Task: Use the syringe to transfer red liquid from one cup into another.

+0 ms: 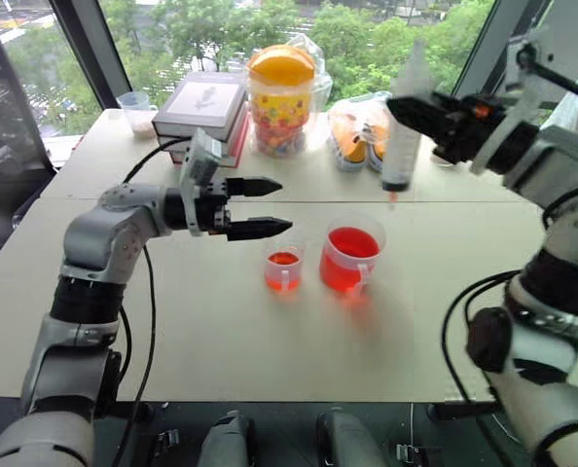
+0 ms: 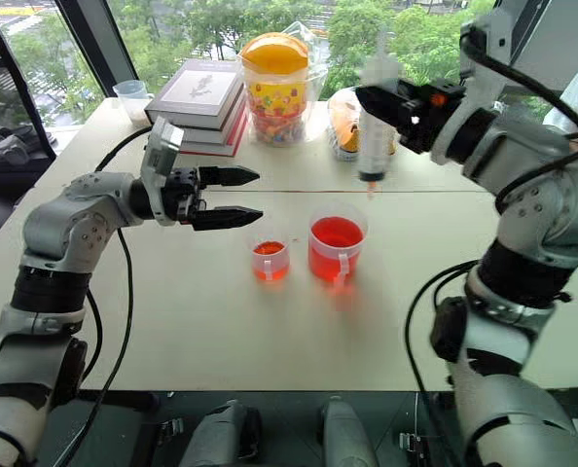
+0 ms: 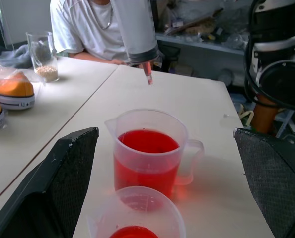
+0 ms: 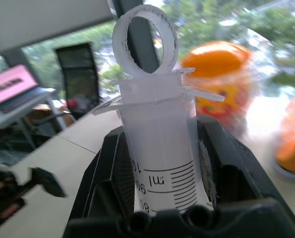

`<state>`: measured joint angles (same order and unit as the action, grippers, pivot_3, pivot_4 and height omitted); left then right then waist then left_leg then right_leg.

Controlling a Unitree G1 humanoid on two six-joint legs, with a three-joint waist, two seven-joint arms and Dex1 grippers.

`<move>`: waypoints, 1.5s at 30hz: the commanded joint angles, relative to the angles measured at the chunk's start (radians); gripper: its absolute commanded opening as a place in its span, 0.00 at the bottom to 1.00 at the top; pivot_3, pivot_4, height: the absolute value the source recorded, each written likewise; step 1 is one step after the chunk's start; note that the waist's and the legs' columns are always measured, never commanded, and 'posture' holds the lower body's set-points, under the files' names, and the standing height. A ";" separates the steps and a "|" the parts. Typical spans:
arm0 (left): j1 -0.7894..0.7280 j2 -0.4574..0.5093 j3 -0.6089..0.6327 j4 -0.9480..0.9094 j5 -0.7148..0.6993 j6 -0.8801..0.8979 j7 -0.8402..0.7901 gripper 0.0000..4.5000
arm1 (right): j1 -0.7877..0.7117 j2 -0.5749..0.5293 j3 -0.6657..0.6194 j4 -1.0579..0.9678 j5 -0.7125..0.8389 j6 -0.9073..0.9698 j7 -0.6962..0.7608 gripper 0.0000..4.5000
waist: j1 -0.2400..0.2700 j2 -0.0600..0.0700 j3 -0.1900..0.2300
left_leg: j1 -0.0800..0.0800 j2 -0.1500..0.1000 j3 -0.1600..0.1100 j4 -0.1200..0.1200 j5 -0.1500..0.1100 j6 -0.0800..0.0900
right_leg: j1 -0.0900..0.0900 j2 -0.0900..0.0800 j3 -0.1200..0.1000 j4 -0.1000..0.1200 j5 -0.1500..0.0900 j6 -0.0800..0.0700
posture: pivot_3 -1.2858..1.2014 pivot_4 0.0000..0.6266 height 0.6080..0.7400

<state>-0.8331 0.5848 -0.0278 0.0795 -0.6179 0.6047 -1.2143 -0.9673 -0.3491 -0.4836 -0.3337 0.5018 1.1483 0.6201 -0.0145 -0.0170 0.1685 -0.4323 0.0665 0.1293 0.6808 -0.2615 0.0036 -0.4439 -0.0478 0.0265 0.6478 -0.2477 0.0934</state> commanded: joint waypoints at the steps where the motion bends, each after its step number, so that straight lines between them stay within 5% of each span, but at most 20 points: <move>1: -0.043 0.003 -0.004 0.025 0.022 -0.029 -0.030 1.00 | 0.094 0.068 -0.018 -0.091 0.038 -0.156 -0.067 0.30 | 0.004 -0.001 -0.001 | 0.000 0.000 -0.001 0.000 0.000 0.000 | 0.001 0.000 -0.001 0.000 0.000 0.000 | 0.52 0.24 1.00; 12: -0.208 -0.070 -0.040 0.179 0.074 -0.091 -0.123 1.00 | 0.556 0.183 0.239 -0.127 -0.082 -0.682 -0.075 0.30 | -0.006 -0.001 0.000 | -0.001 -0.001 -0.001 0.001 0.000 0.000 | 0.001 0.000 -0.001 0.000 0.000 0.000 | 0.52 0.24 1.00; 22: -0.324 -0.192 -0.081 0.333 0.142 -0.171 -0.180 1.00 | 0.655 0.170 0.344 -0.090 -0.126 -0.826 -0.118 0.30 | -0.002 -0.001 0.000 | 0.000 -0.001 -0.003 0.001 0.001 -0.002 | 0.001 0.001 -0.001 0.000 0.000 0.000 | 0.52 0.24 1.00; 45: -0.373 -0.320 -0.119 0.356 0.166 -0.116 -0.206 1.00 | 0.644 0.118 0.401 -0.037 -0.133 -0.883 -0.134 0.30 | -0.002 -0.001 0.000 | 0.000 -0.001 -0.004 0.001 0.001 -0.001 | 0.001 0.001 -0.001 0.000 -0.001 0.000 | 0.52 0.24 1.00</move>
<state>-1.1673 0.2701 -0.1453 0.4389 -0.4585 0.4967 -1.4251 -0.2994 -0.2195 -0.0825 -0.3560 0.3658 0.2889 0.4862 -0.0163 -0.0177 0.1682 -0.4326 0.0658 0.1255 0.6821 -0.2604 0.0022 -0.4425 -0.0464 0.0256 0.6476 -0.2482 0.0929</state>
